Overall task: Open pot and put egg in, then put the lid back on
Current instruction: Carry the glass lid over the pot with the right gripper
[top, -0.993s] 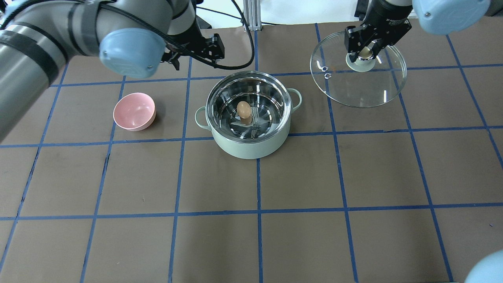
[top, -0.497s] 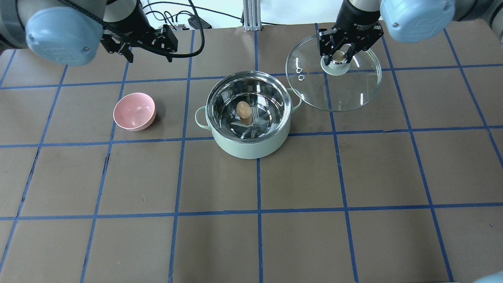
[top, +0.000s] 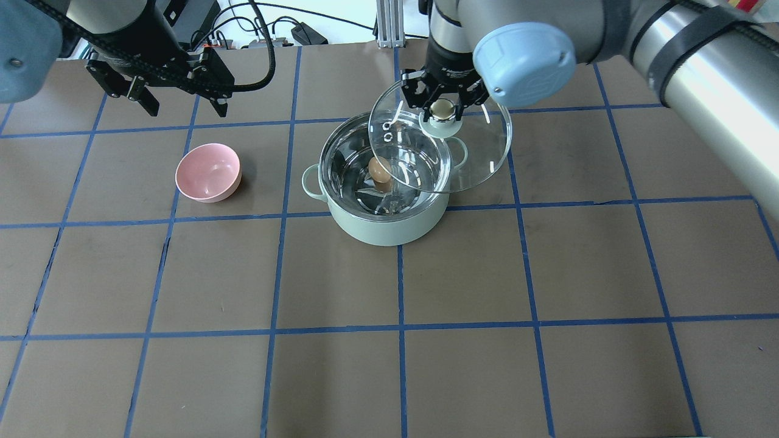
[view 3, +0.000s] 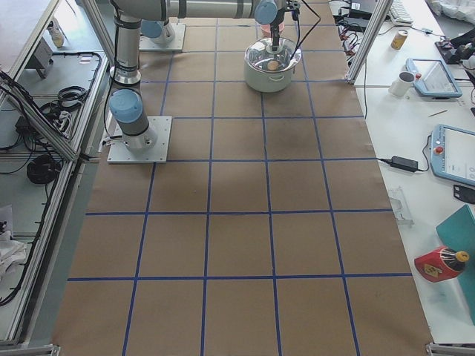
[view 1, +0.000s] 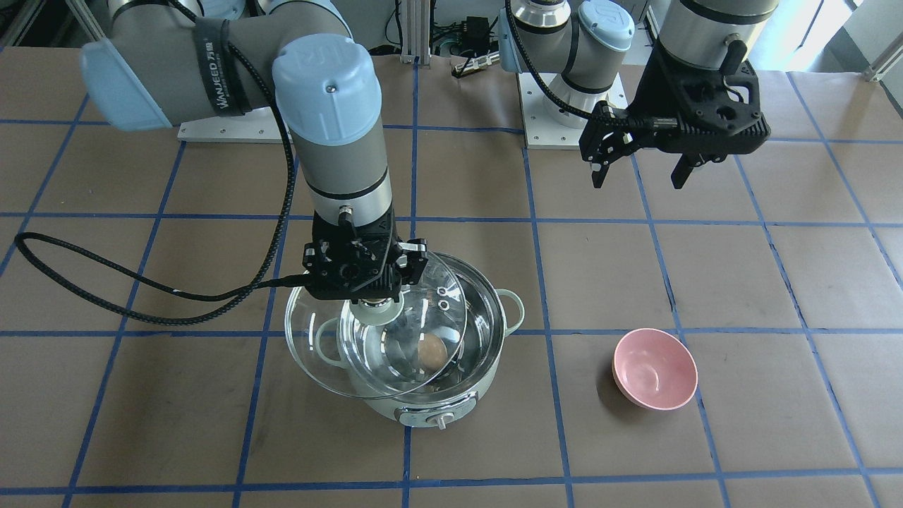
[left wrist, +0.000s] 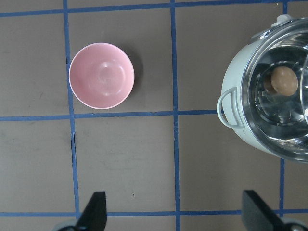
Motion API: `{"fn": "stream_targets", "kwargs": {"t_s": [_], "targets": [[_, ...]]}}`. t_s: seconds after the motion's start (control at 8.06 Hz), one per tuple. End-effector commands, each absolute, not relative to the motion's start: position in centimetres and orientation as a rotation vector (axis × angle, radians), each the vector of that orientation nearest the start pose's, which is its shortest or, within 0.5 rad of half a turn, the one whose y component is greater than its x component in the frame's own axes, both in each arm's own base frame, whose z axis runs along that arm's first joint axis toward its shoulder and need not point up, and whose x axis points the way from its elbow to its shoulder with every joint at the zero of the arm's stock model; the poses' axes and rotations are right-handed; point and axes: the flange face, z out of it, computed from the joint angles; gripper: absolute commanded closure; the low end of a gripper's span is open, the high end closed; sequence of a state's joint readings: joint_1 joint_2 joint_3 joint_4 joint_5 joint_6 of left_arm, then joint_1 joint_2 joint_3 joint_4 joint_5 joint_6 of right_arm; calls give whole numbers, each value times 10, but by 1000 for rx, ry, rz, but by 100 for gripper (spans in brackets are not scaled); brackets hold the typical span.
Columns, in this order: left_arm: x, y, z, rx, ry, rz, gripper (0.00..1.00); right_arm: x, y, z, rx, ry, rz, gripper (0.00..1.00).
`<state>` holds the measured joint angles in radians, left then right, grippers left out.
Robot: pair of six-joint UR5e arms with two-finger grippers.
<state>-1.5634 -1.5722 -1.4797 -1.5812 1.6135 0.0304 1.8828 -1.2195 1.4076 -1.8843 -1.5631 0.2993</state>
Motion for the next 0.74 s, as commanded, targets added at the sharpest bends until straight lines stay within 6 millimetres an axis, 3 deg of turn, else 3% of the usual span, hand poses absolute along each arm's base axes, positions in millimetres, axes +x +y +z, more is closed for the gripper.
{"fn": "stream_targets", "kwargs": {"t_s": [0.0, 0.25, 0.62], "targets": [[-139, -486, 526, 45, 3097, -98, 0, 377, -559, 374, 27, 3090, -189, 100], [-140, -493, 527, 57, 3106, -193, 0, 386, -559, 367, 50, 3085, -191, 100], [-144, -492, 521, 52, 3149, -177, 0, 394, -559, 359, 29, 3083, -189, 100]]}}
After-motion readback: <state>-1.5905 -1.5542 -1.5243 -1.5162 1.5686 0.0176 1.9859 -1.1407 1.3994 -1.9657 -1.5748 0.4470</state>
